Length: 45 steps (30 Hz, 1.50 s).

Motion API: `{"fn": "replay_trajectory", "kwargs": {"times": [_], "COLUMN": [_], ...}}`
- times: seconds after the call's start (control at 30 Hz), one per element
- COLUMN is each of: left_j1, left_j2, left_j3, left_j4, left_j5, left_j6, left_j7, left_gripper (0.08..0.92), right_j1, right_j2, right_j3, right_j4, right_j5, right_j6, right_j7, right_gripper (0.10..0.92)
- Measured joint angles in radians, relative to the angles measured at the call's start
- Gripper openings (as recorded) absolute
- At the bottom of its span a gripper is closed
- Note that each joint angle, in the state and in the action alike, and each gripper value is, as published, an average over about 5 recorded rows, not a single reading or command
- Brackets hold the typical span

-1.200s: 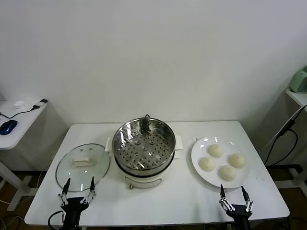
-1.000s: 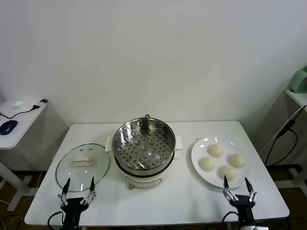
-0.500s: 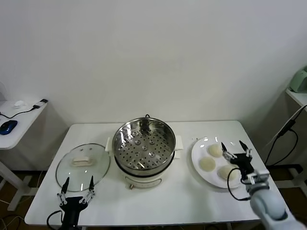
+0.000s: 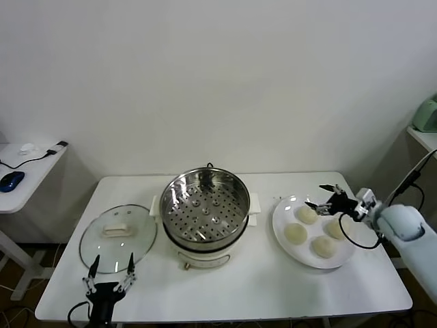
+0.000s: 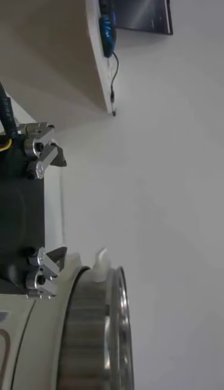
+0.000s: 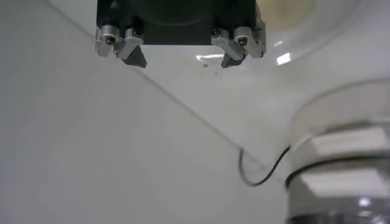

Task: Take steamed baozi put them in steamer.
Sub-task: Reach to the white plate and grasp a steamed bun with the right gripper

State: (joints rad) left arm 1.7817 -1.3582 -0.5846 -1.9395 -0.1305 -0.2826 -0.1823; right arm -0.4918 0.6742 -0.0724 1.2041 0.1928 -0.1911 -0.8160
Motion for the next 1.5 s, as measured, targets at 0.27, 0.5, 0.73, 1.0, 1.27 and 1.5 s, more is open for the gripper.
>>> {"fn": "replay_trajectory", "kwargs": {"times": [0.27, 0.5, 0.73, 1.0, 1.27, 1.5], "left_j1": [0.016, 0.021, 0.03, 0.034, 0.034, 0.036], "left_j2": [-0.013, -0.022, -0.028, -0.031, -0.032, -0.033], "left_j3": [-0.006, -0.005, -0.006, -0.009, -0.009, -0.012], "left_j4": [0.007, 0.011, 0.015, 0.025, 0.03, 0.03], "left_j5": [0.007, 0.012, 0.013, 0.013, 0.011, 0.008], "left_j6": [-0.004, -0.006, -0.007, -0.01, -0.01, -0.013], "left_j7": [-0.001, -0.001, -0.001, -0.002, -0.003, -0.005], "left_gripper": [0.823, 0.823, 0.823, 0.823, 0.823, 0.823], "right_j1": [0.226, 0.339, 0.397, 0.418, 0.423, 0.425], "right_j2": [0.058, 0.121, 0.186, 0.253, 0.305, 0.34], "right_j3": [-0.196, -0.297, -0.346, -0.371, -0.373, -0.371], "right_j4": [-0.154, -0.258, -0.348, -0.425, -0.488, -0.529], "right_j5": [-0.226, -0.362, -0.451, -0.515, -0.564, -0.595], "right_j6": [0.033, 0.069, 0.111, 0.161, 0.202, 0.219], "right_j7": [-0.195, -0.283, -0.34, -0.39, -0.393, -0.376], "right_gripper": [0.823, 0.823, 0.823, 0.823, 0.823, 0.795]}}
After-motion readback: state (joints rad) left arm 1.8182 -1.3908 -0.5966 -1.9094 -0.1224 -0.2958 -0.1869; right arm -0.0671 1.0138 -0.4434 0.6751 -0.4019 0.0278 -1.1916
